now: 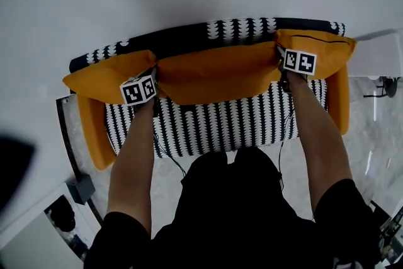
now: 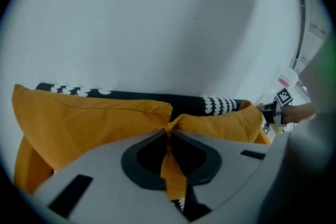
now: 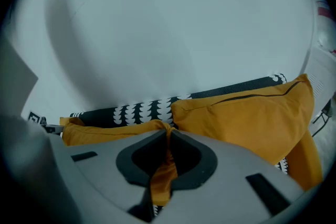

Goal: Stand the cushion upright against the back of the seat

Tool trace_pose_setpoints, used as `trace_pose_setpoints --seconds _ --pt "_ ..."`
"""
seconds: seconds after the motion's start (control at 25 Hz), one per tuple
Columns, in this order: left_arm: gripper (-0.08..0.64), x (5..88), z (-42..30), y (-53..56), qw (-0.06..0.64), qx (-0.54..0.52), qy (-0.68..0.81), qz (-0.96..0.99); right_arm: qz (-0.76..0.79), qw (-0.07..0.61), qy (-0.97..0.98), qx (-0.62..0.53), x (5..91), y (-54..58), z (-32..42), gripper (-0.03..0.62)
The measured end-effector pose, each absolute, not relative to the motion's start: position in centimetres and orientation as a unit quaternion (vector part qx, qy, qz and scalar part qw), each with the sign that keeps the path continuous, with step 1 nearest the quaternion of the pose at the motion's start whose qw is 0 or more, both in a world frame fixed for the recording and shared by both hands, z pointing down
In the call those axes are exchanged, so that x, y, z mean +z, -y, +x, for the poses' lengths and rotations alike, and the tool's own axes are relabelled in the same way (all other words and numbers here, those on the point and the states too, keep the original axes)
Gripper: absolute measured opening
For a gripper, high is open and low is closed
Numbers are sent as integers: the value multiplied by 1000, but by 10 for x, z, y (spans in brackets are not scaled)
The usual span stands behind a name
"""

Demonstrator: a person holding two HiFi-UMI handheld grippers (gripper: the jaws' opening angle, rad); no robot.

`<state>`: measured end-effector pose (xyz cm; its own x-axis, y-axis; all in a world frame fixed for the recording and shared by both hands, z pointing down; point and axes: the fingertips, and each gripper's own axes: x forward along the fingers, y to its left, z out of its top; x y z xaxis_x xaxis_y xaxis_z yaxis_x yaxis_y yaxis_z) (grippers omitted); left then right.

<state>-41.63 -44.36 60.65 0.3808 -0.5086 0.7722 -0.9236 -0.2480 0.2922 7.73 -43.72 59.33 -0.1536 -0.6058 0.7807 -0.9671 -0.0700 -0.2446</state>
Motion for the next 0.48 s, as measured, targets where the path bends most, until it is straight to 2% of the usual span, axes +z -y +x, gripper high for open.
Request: trace_pose_setpoints --seconds 0.2,0.48 --pt "35 610 -411 453 375 276 481 743 597 254 648 398 604 445 78 49" --pt "37 608 -413 454 366 282 477 748 599 262 640 404 604 446 78 49"
